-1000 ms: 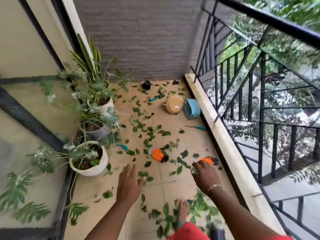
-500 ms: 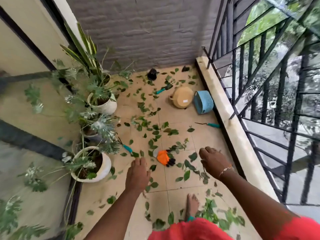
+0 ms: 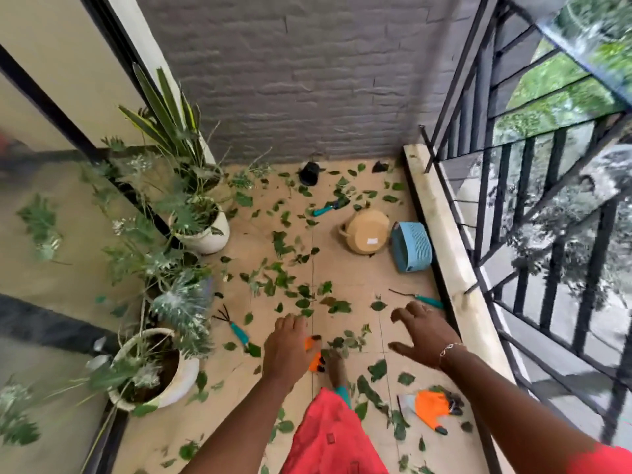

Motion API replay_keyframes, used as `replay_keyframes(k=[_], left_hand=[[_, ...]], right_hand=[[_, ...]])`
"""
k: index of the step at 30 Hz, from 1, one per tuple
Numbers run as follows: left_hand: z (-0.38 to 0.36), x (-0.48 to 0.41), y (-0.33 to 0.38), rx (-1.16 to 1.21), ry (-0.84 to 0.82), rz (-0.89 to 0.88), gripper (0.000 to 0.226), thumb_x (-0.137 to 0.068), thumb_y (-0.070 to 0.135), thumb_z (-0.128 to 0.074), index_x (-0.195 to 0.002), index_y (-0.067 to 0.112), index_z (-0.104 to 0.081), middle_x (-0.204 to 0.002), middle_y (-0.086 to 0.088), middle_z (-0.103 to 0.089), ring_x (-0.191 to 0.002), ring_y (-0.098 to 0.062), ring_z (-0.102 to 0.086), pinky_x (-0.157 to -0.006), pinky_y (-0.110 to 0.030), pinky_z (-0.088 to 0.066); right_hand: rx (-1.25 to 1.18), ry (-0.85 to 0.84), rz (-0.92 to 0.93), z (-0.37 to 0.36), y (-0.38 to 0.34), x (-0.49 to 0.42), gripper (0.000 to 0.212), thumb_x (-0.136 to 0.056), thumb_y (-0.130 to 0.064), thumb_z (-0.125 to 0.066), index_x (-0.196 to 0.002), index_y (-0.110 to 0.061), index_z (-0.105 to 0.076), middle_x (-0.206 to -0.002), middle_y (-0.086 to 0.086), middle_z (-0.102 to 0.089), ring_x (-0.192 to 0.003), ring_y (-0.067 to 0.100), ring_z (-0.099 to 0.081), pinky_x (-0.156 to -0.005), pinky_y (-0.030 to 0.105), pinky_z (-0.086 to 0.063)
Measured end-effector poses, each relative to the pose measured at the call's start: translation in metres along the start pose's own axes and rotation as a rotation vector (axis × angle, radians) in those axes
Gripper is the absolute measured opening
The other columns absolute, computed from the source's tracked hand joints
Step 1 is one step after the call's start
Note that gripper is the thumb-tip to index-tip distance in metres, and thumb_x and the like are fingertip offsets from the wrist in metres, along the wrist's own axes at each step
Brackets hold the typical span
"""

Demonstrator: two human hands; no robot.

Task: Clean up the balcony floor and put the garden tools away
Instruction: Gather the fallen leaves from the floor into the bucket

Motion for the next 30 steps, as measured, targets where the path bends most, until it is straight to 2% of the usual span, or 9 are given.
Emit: replay_keyframes(k=[3, 5, 7, 10, 15, 18, 24, 30], left_hand=[[0.007, -0.058, -0.001, -0.004, -0.042, 0.023, 0.071, -0.091, 0.059, -0.039, -0.146, 0.015, -0.026, -0.149, -0.007, -0.028, -0.139, -0.024, -0.022, -0.110, -0.033, -0.026], [0.013, -0.099, -0.006, -0.008, -0.085, 0.061, 0.080, -0.091, 0.064, -0.028, -0.151, 0.015, -0.011, -0.158, -0.009, -0.010, -0.145, -0.025, -0.007, -0.115, -0.034, -0.016], [0.022, -0.142, -0.013, -0.017, -0.120, 0.074, 0.085, -0.087, 0.069, -0.018, -0.152, 0.016, -0.005, -0.159, -0.011, -0.003, -0.146, -0.025, -0.002, -0.118, -0.036, -0.011], [0.041, -0.202, -0.030, -0.012, -0.169, 0.114, 0.079, -0.092, 0.064, -0.025, -0.152, 0.016, -0.003, -0.159, -0.011, -0.001, -0.146, -0.026, -0.001, -0.118, -0.037, -0.011], [0.082, -0.292, -0.060, 0.006, -0.204, 0.169, 0.076, -0.096, 0.055, -0.032, -0.152, 0.014, -0.001, -0.159, -0.012, 0.003, -0.146, -0.028, 0.002, -0.118, -0.040, -0.011], [0.105, -0.339, -0.063, 0.109, -0.141, 0.245, 0.072, -0.097, 0.052, -0.034, -0.152, 0.015, -0.006, -0.159, -0.011, 0.000, -0.146, -0.027, 0.000, -0.118, -0.038, -0.012], [0.128, -0.421, -0.065, 0.200, -0.088, 0.270, 0.073, -0.096, 0.054, -0.031, -0.152, 0.014, -0.007, -0.159, -0.010, 0.000, -0.146, -0.025, -0.001, -0.118, -0.034, -0.011], [0.140, -0.512, -0.083, 0.228, -0.136, 0.310, 0.075, -0.095, 0.055, -0.032, -0.152, 0.016, -0.004, -0.159, -0.009, 0.004, -0.146, -0.027, 0.002, -0.118, -0.038, -0.015]], right_hand=[[0.036, -0.012, 0.029, 0.018, 0.015, -0.058, 0.069, -0.083, -0.058, -0.052, -0.140, -0.028, -0.029, -0.143, 0.004, -0.030, -0.127, 0.026, -0.038, -0.101, 0.035, -0.037], [0.070, -0.009, 0.037, 0.037, 0.027, -0.099, 0.070, -0.084, -0.058, -0.050, -0.142, -0.029, -0.025, -0.146, 0.004, -0.027, -0.130, 0.025, -0.035, -0.103, 0.035, -0.035], [0.074, -0.040, 0.031, 0.058, 0.039, -0.142, 0.070, -0.085, -0.057, -0.050, -0.144, -0.028, -0.023, -0.148, 0.004, -0.025, -0.132, 0.026, -0.034, -0.105, 0.035, -0.033], [0.064, -0.075, -0.007, 0.091, 0.056, -0.206, 0.071, -0.085, -0.058, -0.050, -0.144, -0.029, -0.022, -0.148, 0.004, -0.025, -0.128, 0.028, -0.038, -0.104, 0.037, -0.036], [-0.018, -0.020, -0.055, 0.141, 0.059, -0.302, 0.069, -0.086, -0.055, -0.051, -0.143, -0.027, -0.024, -0.148, 0.008, -0.024, -0.129, 0.028, -0.037, -0.103, 0.038, -0.037], [-0.055, 0.042, -0.047, 0.156, 0.054, -0.341, 0.065, -0.087, -0.050, -0.051, -0.142, -0.025, -0.029, -0.145, 0.007, -0.031, -0.127, 0.028, -0.038, -0.102, 0.037, -0.037], [-0.075, -0.080, -0.103, 0.175, 0.071, -0.411, 0.061, -0.088, -0.046, -0.053, -0.140, -0.026, -0.031, -0.143, 0.007, -0.032, -0.124, 0.028, -0.041, -0.100, 0.034, -0.039], [-0.104, -0.116, -0.152, 0.216, 0.102, -0.514, 0.056, -0.087, -0.044, -0.054, -0.135, -0.022, -0.037, -0.135, 0.009, -0.038, -0.118, 0.031, -0.046, -0.096, 0.034, -0.041]])
Point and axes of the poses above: each hand's wrist, its own x-axis away from the middle knuckle, its own z-axis out of the back of the hand, y = z × x, the point moved 1 cm from there along -x, towards the middle knuckle
